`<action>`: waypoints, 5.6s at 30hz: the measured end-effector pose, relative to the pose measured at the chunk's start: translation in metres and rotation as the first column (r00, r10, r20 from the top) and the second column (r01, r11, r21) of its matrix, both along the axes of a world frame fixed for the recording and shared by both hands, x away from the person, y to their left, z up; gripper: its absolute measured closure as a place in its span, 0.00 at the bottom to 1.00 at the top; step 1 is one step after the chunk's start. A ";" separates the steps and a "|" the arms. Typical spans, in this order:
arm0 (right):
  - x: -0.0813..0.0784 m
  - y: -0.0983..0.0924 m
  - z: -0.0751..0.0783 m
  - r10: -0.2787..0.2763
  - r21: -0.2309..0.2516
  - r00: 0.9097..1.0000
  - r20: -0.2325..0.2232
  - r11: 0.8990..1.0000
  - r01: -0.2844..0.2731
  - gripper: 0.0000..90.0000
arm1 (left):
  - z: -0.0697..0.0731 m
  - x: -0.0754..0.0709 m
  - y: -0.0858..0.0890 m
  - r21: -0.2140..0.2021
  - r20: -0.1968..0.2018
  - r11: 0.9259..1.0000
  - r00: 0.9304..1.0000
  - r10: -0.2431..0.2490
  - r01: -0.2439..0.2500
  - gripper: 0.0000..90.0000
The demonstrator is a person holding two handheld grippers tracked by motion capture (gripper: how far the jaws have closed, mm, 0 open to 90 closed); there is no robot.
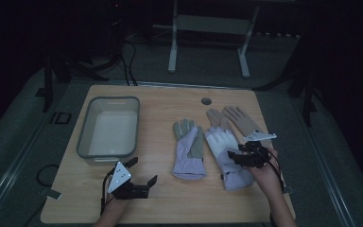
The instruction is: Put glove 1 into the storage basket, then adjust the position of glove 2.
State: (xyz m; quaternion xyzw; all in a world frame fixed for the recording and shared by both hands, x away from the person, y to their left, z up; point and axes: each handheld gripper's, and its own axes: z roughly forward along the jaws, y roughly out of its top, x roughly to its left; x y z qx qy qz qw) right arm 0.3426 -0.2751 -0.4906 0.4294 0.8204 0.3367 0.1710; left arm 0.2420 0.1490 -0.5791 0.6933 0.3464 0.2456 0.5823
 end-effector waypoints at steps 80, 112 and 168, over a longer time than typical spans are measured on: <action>0.023 0.140 0.008 -0.096 0.208 0.989 -0.116 0.971 0.119 0.84 | 0.000 0.000 0.000 -0.004 -0.001 1.000 1.000 -0.017 0.017 0.04; 0.026 0.098 0.012 -0.007 0.295 1.000 0.007 0.955 0.005 0.18 | 0.003 0.004 -0.010 0.088 -0.102 0.996 0.995 -0.009 0.018 0.05; 0.053 0.112 -0.041 0.000 0.186 0.952 -0.307 0.981 0.060 0.83 | 0.024 0.081 -0.084 0.047 -0.614 0.970 0.773 -0.161 0.239 0.78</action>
